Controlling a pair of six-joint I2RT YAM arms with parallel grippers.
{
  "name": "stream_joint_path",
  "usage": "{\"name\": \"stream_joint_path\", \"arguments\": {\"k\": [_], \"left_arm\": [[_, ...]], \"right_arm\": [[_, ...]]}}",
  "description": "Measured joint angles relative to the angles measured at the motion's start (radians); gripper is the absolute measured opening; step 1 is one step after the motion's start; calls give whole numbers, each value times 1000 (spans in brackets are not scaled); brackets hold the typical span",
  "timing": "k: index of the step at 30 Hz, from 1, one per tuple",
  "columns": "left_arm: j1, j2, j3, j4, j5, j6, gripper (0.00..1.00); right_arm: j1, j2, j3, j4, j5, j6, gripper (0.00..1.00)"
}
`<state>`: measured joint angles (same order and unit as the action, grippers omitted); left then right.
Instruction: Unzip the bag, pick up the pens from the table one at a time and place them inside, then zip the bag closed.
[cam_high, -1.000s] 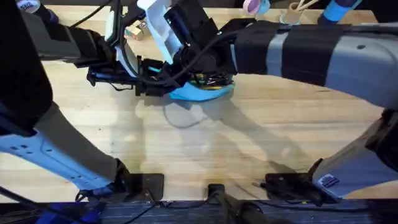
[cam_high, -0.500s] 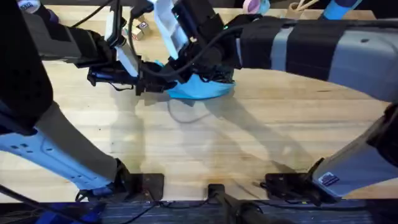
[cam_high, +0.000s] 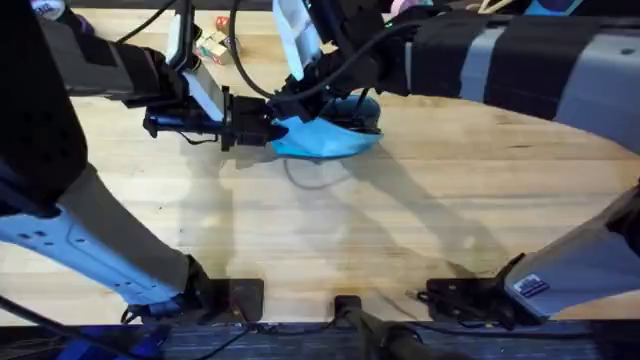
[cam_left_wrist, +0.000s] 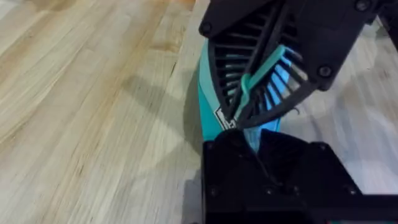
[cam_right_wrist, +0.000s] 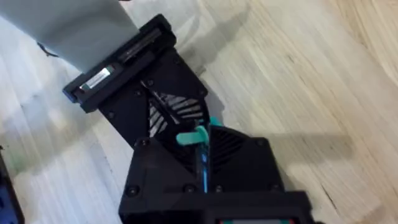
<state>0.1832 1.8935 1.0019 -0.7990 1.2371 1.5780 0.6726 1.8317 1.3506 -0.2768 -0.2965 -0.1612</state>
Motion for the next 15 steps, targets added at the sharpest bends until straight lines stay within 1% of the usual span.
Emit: {"name": "stream_joint_path", "arguments": {"k": [10, 15], "left_arm": [[-1, 0, 0, 0, 2, 0, 43], [-1, 0, 0, -2, -17, 0, 43]], "right_arm": [[-11, -9, 0, -4, -8, -21, 30], [-50, -28, 0, 0, 9, -41, 29]]}}
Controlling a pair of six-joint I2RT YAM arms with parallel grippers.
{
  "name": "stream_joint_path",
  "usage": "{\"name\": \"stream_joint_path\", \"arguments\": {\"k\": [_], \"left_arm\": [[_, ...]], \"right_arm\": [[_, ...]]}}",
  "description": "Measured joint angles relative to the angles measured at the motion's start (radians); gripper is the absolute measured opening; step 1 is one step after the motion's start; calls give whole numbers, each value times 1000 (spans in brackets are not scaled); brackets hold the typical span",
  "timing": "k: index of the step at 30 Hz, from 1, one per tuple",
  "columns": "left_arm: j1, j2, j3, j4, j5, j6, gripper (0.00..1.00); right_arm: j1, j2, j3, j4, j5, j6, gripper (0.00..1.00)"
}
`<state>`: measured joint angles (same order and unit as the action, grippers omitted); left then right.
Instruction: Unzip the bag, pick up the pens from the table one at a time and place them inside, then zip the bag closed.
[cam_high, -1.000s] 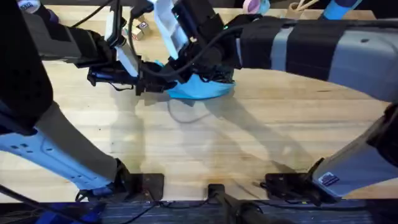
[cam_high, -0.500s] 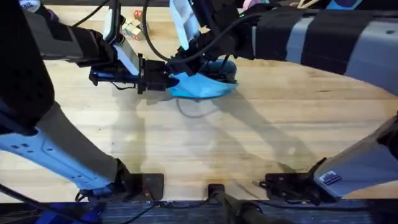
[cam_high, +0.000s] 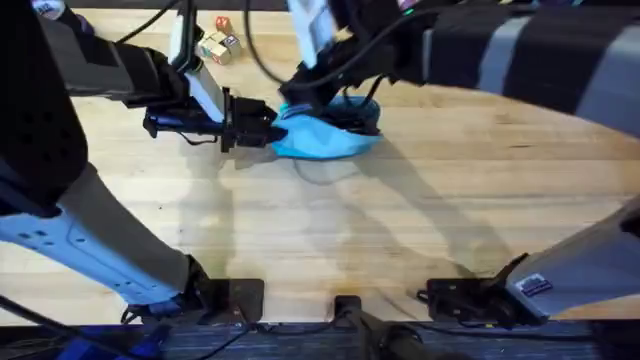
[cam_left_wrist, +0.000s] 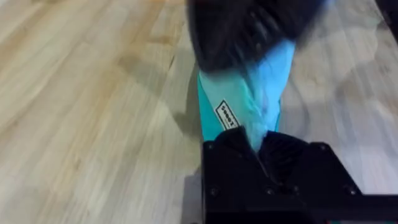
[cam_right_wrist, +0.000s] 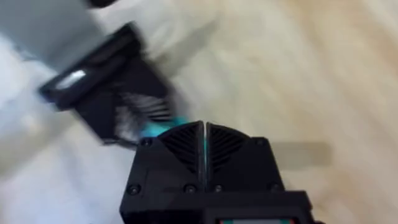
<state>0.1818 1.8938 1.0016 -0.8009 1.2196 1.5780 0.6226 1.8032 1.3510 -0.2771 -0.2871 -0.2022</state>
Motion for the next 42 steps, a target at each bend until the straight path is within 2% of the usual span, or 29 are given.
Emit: {"name": "stream_joint_path", "arguments": {"k": [2, 7, 19, 20, 26, 28, 35, 38, 40, 41, 42], "left_arm": [[1, 3, -2, -3, -23, 0, 43], [2, 5, -2, -6, -27, 0, 44], [2, 5, -2, -6, -28, 0, 44], [2, 5, -2, -6, -27, 0, 43], [2, 5, -2, -15, -29, 0, 43], [2, 5, -2, -17, -30, 0, 43], [2, 5, -2, -18, -31, 1, 61], [5, 5, -3, -27, -38, 0, 491], [7, 5, -3, -26, -39, 0, 812], [8, 5, -3, -26, -39, -2, 938], [8, 5, -3, -29, -39, -3, 977]], "right_arm": [[-40, -21, 1, 3, 33, -15, 29], [-128, -62, 9, 8, 83, -31, 29], [-188, -65, 10, 8, 94, -38, 30], [-188, -65, 10, 7, 93, -35, 111], [-167, -65, 10, -17, 76, 32, 952], [-153, -65, 10, -42, 63, 51, 994], [-123, -65, 10, -92, 46, 80, 997], [-123, -65, 10, -95, 45, 83, 997], [-123, -65, 10, -95, 45, 85, 996], [-123, -65, 10, -95, 45, 86, 996], [-123, -65, 10, -96, 43, 87, 995]]}}
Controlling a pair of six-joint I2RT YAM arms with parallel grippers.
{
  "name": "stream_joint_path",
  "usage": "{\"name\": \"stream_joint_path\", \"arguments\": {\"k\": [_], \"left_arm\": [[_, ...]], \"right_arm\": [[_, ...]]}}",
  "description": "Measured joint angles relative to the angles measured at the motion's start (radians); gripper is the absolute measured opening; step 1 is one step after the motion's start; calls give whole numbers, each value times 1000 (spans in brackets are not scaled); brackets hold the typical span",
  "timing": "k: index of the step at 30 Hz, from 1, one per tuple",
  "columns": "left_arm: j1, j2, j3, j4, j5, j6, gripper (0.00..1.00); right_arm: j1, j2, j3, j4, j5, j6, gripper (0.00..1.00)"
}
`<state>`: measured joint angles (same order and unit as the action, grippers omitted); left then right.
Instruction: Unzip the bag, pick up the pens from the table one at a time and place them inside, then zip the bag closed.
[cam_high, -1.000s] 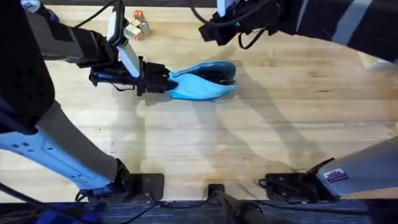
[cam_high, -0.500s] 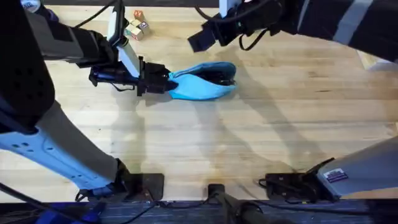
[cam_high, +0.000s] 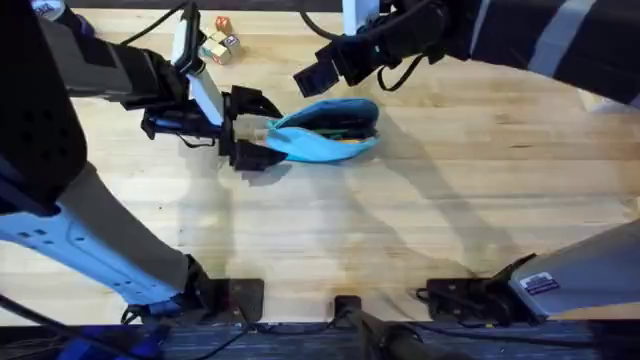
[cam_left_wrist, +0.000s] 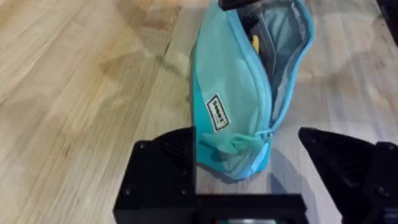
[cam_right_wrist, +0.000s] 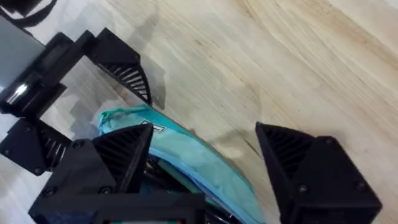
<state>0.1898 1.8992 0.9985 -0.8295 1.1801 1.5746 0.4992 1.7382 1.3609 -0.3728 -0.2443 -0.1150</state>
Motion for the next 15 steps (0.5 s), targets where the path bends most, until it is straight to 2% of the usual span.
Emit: {"name": "stream_joint_path", "arguments": {"k": [6, 10, 12, 13, 15], "left_arm": [[0, 0, 0, 0, -3, 0, 993], [2, 0, 0, -19, -15, 0, 993], [32, 0, 1, -99, -23, 0, 993], [82, 0, 10, -155, -25, 0, 993], [130, 0, 22, -182, -25, 0, 993]], "right_arm": [[0, 0, 0, -6, -5, 4, 996], [4, 0, 20, -86, -4, 5, 996], [18, 0, 78, -187, -4, 3, 996], [32, 0, 130, -247, -4, 3, 996], [42, 0, 159, -283, -4, 3, 996]]}}
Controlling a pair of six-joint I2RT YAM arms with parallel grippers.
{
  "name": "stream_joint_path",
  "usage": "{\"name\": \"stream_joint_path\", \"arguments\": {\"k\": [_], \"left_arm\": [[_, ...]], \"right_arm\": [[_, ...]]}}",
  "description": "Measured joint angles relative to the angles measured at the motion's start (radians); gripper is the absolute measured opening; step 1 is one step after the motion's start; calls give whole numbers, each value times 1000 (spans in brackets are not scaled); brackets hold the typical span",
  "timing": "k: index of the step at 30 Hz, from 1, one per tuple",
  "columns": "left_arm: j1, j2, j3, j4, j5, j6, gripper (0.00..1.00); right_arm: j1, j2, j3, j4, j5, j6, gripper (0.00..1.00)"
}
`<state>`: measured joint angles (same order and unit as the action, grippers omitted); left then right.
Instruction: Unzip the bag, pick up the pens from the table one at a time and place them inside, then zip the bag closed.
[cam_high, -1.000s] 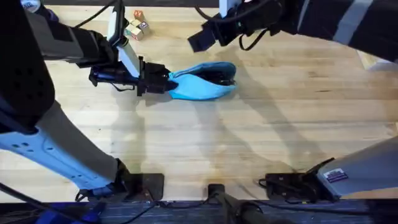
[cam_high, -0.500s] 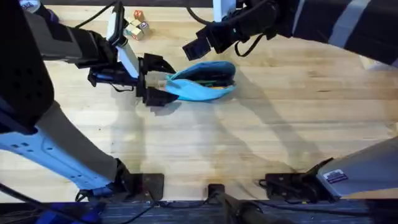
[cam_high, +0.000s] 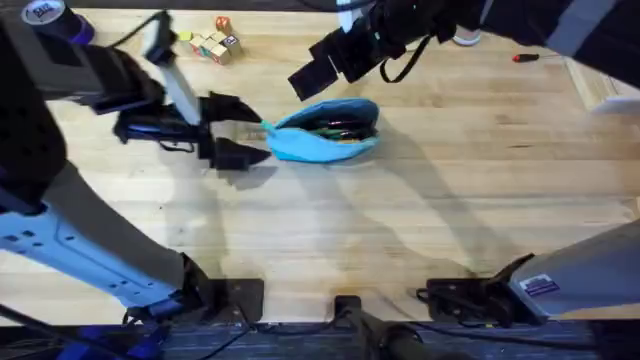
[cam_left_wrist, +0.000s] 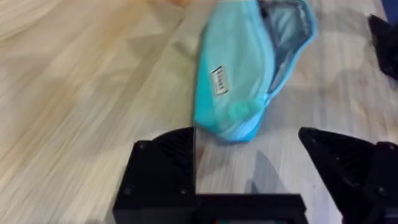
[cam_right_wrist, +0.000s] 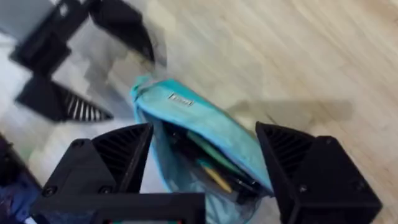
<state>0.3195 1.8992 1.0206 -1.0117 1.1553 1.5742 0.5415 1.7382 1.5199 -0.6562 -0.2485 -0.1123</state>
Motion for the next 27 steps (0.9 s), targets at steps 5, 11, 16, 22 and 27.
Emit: {"name": "stream_joint_path", "arguments": {"k": [5, 11, 16, 22, 27], "left_arm": [[122, 0, 14, -49, -1, 0, 994], [205, 0, 14, -78, -27, 0, 994], [230, 0, 14, -86, -60, 0, 994], [234, 0, 14, -86, -81, 0, 995], [234, 0, 14, -85, -84, 0, 994]], "right_arm": [[46, 0, 43, -70, 0, -24, 996], [148, 0, 50, -76, 0, -41, 996], [207, 2, 50, -68, -3, -45, 996], [218, 50, 51, -23, -3, -23, 996], [218, 71, 51, -18, 2, 24, 996]]}}
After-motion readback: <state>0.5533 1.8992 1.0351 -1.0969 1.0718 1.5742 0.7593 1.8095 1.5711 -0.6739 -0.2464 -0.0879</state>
